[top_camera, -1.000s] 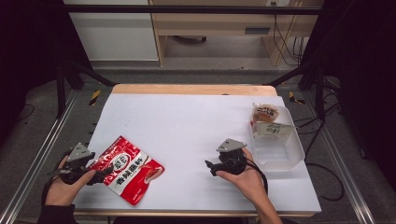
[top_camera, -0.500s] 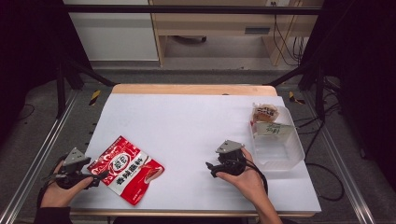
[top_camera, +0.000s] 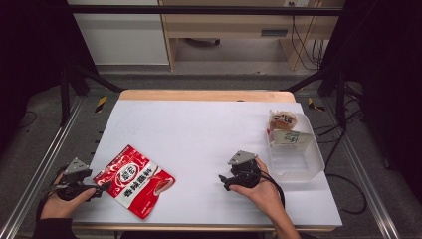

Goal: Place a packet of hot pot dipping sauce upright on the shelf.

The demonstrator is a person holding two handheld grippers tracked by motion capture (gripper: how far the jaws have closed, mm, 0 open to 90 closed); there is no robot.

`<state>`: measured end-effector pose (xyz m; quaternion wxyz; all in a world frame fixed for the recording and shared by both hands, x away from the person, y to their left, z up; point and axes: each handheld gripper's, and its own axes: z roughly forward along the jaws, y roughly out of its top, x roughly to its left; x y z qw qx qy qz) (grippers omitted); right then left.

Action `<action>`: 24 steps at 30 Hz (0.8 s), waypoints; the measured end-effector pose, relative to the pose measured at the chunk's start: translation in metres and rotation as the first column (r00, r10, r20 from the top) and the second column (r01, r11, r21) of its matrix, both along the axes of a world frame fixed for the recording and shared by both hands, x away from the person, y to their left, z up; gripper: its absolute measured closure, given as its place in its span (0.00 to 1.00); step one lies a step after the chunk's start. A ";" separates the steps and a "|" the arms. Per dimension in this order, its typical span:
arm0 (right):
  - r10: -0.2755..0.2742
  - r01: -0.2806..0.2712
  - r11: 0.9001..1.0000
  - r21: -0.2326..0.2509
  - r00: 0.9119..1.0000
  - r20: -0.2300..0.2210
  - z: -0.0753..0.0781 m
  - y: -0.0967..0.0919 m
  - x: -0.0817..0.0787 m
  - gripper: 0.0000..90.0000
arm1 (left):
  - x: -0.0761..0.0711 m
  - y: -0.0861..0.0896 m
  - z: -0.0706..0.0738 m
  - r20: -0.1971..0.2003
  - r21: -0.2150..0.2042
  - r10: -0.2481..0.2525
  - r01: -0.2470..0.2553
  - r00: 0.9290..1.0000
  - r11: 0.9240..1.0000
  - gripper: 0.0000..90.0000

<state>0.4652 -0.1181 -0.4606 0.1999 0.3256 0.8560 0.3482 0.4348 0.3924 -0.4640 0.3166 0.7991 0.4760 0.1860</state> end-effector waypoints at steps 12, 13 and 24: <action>0.010 -0.010 1.000 -0.013 1.000 -0.012 -0.002 0.002 0.000 0.19 | 0.004 -0.001 -0.004 -0.045 0.002 -0.011 0.012 0.999 1.000 0.19; 0.011 -0.011 1.000 -0.014 1.000 -0.012 -0.002 0.002 0.000 0.19 | 0.004 -0.001 -0.005 -0.048 -0.001 -0.012 0.012 0.999 1.000 0.19; 0.014 -0.014 1.000 -0.023 1.000 -0.019 -0.003 0.003 0.000 0.19 | 0.002 -0.002 -0.003 -0.068 -0.025 -0.030 0.028 0.997 0.999 0.30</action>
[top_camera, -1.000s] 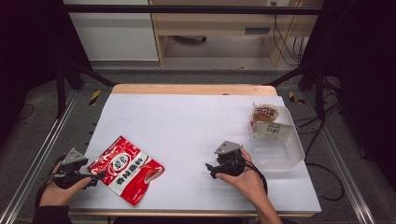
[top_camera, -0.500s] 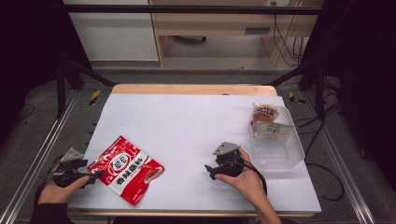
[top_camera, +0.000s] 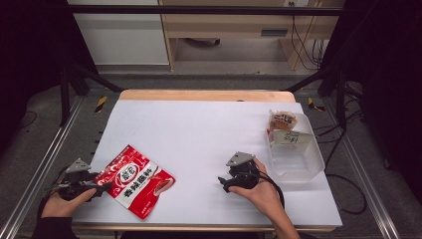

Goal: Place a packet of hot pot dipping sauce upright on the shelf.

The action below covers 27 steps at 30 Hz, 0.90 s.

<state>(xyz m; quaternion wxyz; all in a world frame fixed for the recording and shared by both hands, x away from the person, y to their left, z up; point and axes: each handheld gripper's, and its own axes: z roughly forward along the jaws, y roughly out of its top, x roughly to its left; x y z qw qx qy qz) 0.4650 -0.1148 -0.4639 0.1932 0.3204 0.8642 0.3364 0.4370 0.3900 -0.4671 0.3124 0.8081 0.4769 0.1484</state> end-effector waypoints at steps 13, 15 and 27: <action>0.010 -0.010 1.000 -0.007 1.000 -0.003 -0.001 0.000 0.000 0.19 | -0.006 -0.008 0.014 0.040 -0.075 0.002 0.001 0.999 0.997 0.37; 0.011 -0.011 1.000 -0.007 1.000 -0.004 -0.001 0.000 0.000 0.19 | -0.004 -0.010 0.014 0.022 -0.082 -0.004 0.006 1.000 0.997 0.37; 0.013 -0.013 1.000 0.002 1.000 0.008 0.001 0.002 -0.001 0.19 | 0.009 -0.006 0.008 -0.028 0.006 0.046 -0.046 0.999 0.999 0.88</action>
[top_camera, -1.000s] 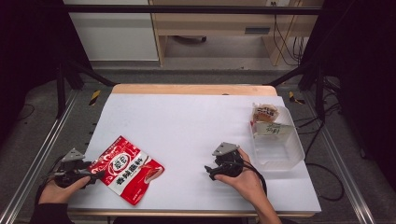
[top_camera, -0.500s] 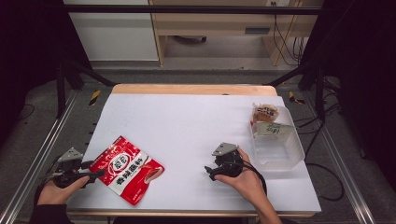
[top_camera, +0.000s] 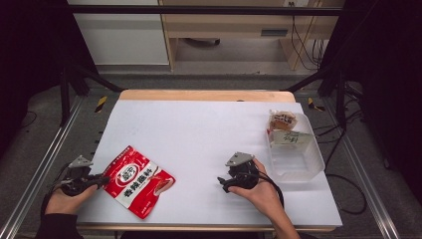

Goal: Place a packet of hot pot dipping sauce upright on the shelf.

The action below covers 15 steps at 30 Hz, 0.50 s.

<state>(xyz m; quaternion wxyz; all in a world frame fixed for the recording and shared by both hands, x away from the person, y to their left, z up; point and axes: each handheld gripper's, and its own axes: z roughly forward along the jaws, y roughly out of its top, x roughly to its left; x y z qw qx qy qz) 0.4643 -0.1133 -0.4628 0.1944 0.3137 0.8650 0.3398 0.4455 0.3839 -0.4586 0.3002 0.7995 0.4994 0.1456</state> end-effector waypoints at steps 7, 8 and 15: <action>0.018 -0.018 1.000 0.007 1.000 0.010 0.008 0.005 -0.001 0.20 | 0.012 -0.010 0.014 0.044 0.032 -0.027 0.026 0.999 0.999 1.00; 0.024 -0.024 1.000 0.002 1.000 0.013 0.009 0.006 -0.001 0.20 | 0.015 -0.013 0.017 0.050 0.031 -0.043 0.042 0.998 0.999 1.00; 0.027 -0.027 1.000 -0.006 0.999 0.022 0.021 0.008 0.005 0.20 | 0.031 -0.036 0.041 0.082 0.042 -0.149 0.146 0.985 0.988 1.00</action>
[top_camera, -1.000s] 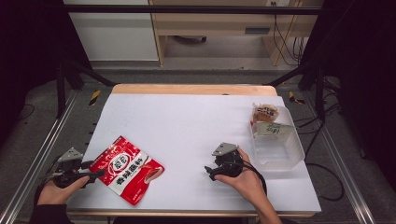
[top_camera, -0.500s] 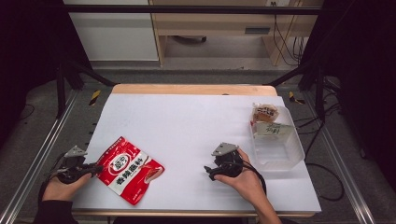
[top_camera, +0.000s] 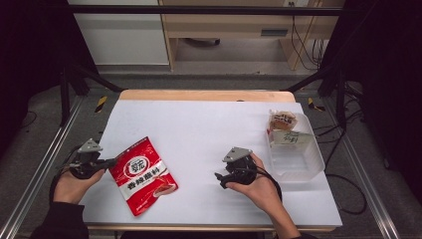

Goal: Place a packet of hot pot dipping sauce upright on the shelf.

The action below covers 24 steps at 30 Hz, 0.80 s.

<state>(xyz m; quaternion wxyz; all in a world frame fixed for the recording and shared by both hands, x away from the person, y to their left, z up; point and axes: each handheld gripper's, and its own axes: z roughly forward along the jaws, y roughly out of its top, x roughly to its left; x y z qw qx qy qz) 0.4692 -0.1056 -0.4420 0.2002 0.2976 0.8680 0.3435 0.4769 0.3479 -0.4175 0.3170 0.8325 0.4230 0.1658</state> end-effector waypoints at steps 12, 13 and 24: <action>0.032 -0.032 0.999 0.004 0.999 -0.005 0.023 0.006 0.008 0.24 | 0.013 -0.050 0.025 0.046 0.029 -0.124 0.123 0.991 0.992 1.00; 0.038 -0.038 0.999 0.007 0.999 -0.003 0.025 0.007 0.009 0.24 | 0.013 -0.054 0.026 0.048 0.031 -0.132 0.131 0.990 0.991 1.00; 0.086 -0.087 0.996 -0.012 0.996 -0.013 0.055 0.026 0.016 0.23 | 0.016 -0.087 0.054 0.086 0.083 -0.214 0.207 0.973 0.975 1.00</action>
